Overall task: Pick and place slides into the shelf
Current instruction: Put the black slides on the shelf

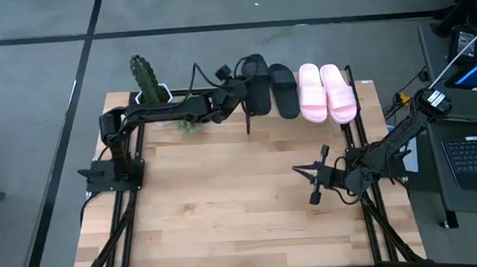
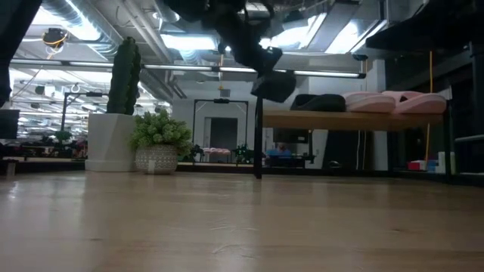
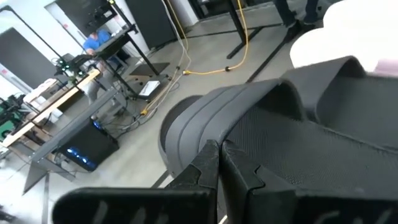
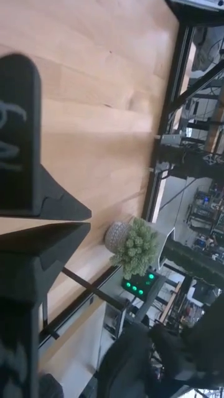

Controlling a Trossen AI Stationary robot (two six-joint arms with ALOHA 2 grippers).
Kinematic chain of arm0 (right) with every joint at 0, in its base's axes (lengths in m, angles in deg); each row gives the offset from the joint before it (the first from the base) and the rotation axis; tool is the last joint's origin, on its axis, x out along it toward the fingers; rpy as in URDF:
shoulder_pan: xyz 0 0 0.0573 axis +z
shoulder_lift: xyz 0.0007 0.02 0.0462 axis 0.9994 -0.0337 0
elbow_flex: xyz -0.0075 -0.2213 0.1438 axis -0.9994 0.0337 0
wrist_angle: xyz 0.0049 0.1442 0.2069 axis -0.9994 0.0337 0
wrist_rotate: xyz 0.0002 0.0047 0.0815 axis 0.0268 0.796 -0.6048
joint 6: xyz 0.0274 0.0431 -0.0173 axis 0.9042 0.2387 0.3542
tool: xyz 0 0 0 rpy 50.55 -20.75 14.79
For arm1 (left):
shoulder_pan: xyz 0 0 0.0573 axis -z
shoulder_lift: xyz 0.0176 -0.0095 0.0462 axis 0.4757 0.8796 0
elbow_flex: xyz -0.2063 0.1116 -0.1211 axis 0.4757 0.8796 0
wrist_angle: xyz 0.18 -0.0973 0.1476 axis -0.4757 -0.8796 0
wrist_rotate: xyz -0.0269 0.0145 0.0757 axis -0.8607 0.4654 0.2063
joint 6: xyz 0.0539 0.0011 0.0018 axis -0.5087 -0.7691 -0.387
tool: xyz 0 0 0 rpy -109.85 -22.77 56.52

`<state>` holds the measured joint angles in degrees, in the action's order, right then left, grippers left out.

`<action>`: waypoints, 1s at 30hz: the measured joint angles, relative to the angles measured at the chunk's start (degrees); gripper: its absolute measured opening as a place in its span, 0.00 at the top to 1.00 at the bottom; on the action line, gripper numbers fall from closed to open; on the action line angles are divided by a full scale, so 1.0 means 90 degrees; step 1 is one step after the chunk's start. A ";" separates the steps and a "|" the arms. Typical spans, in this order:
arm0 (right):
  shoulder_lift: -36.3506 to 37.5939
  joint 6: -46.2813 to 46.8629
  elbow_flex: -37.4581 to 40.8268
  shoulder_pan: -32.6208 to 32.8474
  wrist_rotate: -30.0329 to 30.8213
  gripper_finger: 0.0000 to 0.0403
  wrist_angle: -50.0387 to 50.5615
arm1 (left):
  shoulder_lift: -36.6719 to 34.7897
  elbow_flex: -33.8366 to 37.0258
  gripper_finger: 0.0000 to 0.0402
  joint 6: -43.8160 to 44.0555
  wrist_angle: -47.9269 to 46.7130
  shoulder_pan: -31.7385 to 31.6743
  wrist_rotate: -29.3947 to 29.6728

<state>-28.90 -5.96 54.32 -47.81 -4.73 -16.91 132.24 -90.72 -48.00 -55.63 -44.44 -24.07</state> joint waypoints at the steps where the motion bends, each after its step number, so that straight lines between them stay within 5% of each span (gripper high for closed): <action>1: 0.0000 0.0001 0.0000 -0.0004 -0.0001 0.95 0.0000 | 0.0053 0.0000 1.00 0.0005 0.0022 -0.0011 -0.0050; 13: 0.0000 0.0008 0.0000 -0.0004 0.0001 0.95 -0.0005 | 0.0386 0.0000 1.00 0.0010 0.0073 -0.0065 -0.0389; 30: 0.0000 0.0205 0.0000 -0.0004 0.0001 0.95 -0.0005 | 0.0384 0.0000 1.00 0.0181 0.0188 -0.0277 -0.1735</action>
<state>-28.90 -4.11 54.32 -47.84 -4.72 -16.96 135.69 -90.72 -46.37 -53.93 -46.94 -39.68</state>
